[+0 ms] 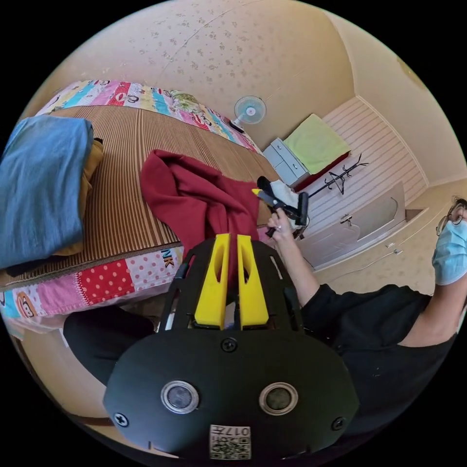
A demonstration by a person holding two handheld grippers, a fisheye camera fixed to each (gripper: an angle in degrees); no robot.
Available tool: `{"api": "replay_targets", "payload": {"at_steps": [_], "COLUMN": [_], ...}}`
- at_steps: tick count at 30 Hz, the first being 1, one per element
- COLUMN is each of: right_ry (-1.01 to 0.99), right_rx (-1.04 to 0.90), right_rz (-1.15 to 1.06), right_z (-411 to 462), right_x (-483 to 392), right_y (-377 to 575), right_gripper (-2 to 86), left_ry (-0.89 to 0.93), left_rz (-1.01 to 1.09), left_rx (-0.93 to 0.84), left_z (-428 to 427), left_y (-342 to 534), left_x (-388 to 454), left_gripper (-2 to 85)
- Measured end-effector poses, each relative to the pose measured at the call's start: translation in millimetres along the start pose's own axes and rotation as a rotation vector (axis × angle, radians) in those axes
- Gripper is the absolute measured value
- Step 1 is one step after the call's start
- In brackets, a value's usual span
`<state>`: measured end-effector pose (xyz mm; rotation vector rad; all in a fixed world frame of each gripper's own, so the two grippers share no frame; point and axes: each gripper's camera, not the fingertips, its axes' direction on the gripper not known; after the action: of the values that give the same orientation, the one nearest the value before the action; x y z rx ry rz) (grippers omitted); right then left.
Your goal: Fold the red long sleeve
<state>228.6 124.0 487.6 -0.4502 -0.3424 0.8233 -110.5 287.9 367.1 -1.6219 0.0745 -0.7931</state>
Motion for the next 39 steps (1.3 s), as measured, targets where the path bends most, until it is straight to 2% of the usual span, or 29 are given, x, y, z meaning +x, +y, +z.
{"api": "replay_targets", "payload": {"at_steps": [3,7,11,16,19,22,26,28,30,33,35,36,37,39], "right_ry": [-0.023,-0.245,-0.642,-1.371,-1.654,-1.826,-1.668,-1.592,-1.507,-1.303,-1.284,-1.266,-1.237,-1.046], "right_rx": [0.196,0.425,0.549,0.587,0.520,0.491,0.534,0.496,0.477,0.462,0.462,0.480,0.494,0.545], "right_rz": [-0.159,-0.191,-0.367,-0.619,-0.788,-0.936,-1.030,-1.002,-0.981,-0.930,-0.911,-0.891,-0.877,-0.708], "right_z": [-82,-189,-292,-370,-392,-402,-412,-408,-405,-402,-401,-406,-409,-428], "right_x": [-76,-113,-153,-196,-231,-272,-316,-341,-354,-360,-351,-341,-336,-312], "right_y": [-7,-17,-33,-64,-84,-90,-82,-81,-79,-80,-82,-82,-81,-75], "right_gripper": [1.7,1.5,1.5,1.4,1.4,1.3,1.3,1.3,1.4,1.3,1.3,1.2,1.2,1.3], "left_ry": [0.006,0.055,0.081,0.263,0.353,0.366,0.421,0.467,0.582,0.806,0.918,0.920,0.898,0.826], "left_rz": [-0.040,-0.016,0.058,0.163,0.246,0.349,0.459,0.482,0.503,0.563,0.548,0.530,0.465,0.374], "left_rx": [0.030,0.089,0.143,0.164,0.202,0.218,0.170,0.115,0.040,-0.014,0.112,0.172,0.309,0.497], "left_z": [-1,-5,-13,-24,-37,-45,-34,-19,-3,10,-13,-25,-52,-97], "left_y": [3,11,22,12,2,-3,0,8,22,54,73,76,83,93], "left_x": [0,13,35,56,79,112,150,159,164,166,149,142,124,101], "left_gripper": [4.8,5.1,5.2,6.3,7.3,8.3,10.9,10.9,10.8,5.4,1.5,1.1,0.3,-0.3]}}
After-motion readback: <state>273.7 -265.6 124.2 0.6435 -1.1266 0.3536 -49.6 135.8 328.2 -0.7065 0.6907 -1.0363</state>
